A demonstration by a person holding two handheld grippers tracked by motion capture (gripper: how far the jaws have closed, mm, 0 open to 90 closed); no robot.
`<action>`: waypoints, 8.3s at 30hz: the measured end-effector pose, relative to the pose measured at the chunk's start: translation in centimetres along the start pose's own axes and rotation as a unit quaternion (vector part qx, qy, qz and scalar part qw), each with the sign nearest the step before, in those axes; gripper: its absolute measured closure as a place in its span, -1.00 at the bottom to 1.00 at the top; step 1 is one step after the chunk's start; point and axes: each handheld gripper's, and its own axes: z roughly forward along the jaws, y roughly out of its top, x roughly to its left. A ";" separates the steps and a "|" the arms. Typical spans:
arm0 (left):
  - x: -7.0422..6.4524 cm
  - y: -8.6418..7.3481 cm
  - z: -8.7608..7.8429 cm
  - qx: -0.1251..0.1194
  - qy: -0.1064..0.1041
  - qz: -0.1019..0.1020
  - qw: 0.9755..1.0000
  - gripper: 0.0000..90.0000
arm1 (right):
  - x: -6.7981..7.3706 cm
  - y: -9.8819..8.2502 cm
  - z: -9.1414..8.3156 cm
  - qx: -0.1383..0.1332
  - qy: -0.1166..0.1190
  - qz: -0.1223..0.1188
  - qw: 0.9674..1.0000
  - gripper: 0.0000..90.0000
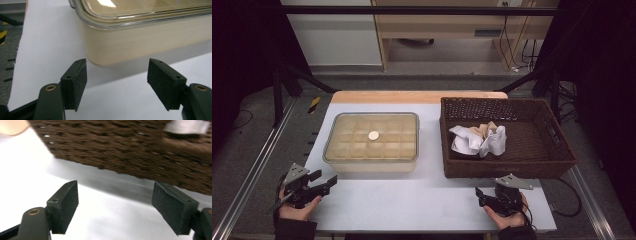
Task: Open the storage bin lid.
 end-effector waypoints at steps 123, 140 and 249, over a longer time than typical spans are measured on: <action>4.8 7.6 4.8 0.004 -0.002 -0.033 0.999 -0.15 | 14.8 19.8 14.8 -0.060 0.074 0.004 0.995 -0.37; 4.2 7.2 4.7 0.019 -0.035 -0.042 0.998 -0.34 | 13.6 19.3 17.7 -0.025 0.076 0.028 0.996 -0.42; -1.6 0.8 -6.2 -0.080 -0.082 -0.045 0.992 0.64 | 10.6 12.9 -3.0 -0.129 0.269 0.049 0.953 0.75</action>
